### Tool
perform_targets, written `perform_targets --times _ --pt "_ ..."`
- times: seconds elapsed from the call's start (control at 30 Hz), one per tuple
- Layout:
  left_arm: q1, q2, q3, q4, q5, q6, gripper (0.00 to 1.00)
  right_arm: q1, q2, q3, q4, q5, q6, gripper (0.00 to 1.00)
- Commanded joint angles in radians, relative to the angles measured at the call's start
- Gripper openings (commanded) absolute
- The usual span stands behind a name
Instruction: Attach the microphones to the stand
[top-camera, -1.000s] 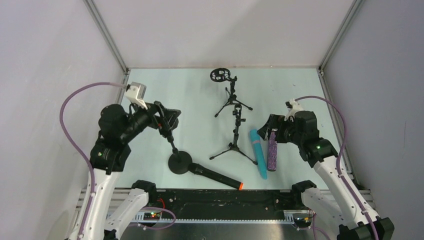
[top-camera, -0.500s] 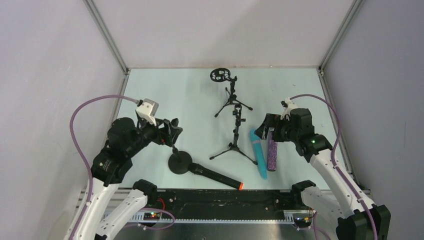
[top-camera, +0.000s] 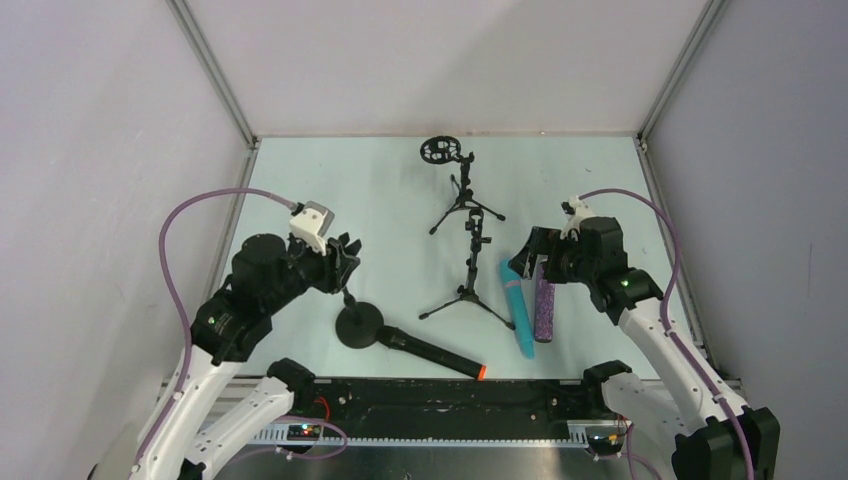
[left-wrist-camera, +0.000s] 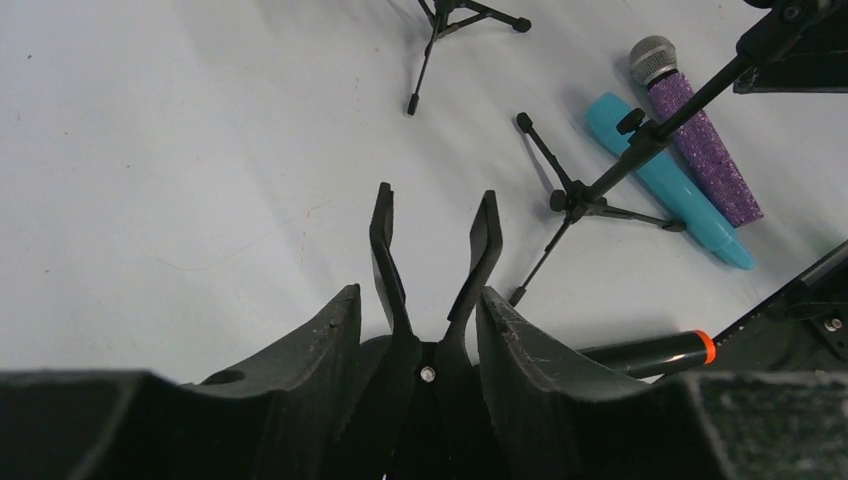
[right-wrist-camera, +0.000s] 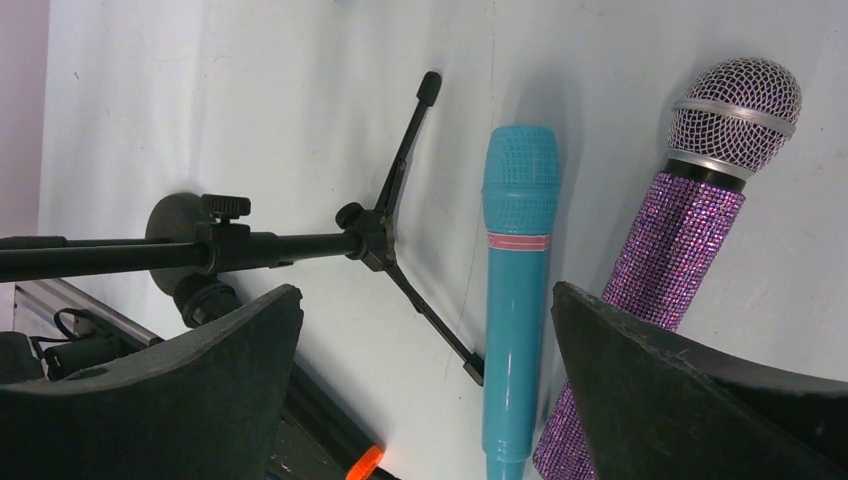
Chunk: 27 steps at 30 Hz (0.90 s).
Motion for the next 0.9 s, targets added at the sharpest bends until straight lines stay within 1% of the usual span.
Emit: perform_targets --times 0.0,0.03,0.07,0.1,0.13,0.2,0.27,0.47,0.6,0.77,0.87 --pt "-0.008 -0.013 0.001 0.009 -0.011 0.033 0.38 -0.001 0.004 -0.004 0.03 0.006 0.008 1.0" --pt "-0.008 -0.013 0.001 0.007 -0.009 0.034 0.31 -0.001 0.002 -0.004 0.03 0.008 0.009 1.0" --pt "-0.008 -0.013 -0.001 0.007 -0.008 0.034 0.28 -0.001 0.001 -0.004 0.03 0.009 0.009 1.0" --pt "-0.009 -0.014 -0.001 0.005 -0.011 0.035 0.2 -0.001 -0.001 -0.004 0.03 0.009 0.01 1.0" --pt "-0.008 -0.016 0.0 0.005 -0.014 0.036 0.17 -0.001 -0.002 -0.004 0.03 0.01 0.009 1.0" --pt "-0.008 -0.019 0.003 0.006 -0.02 0.039 0.03 -0.001 -0.005 -0.004 0.029 0.009 0.013 1.0" --pt "-0.008 -0.014 0.015 0.008 -0.034 0.038 0.0 -0.002 -0.005 -0.004 0.032 0.009 0.017 1.0" --pt "-0.008 0.046 0.086 0.038 -0.064 0.052 0.0 0.001 -0.002 -0.01 0.052 -0.011 0.034 1.0" --pt "-0.009 0.084 0.122 0.101 -0.073 0.066 0.0 0.002 -0.012 -0.01 0.044 -0.01 0.035 1.0" --pt "-0.008 0.176 0.196 0.136 -0.072 0.113 0.0 0.002 -0.032 -0.013 0.037 -0.011 0.035 1.0" --pt "-0.009 0.23 0.238 0.148 -0.043 0.146 0.0 0.001 -0.042 -0.013 0.03 -0.01 0.033 1.0"
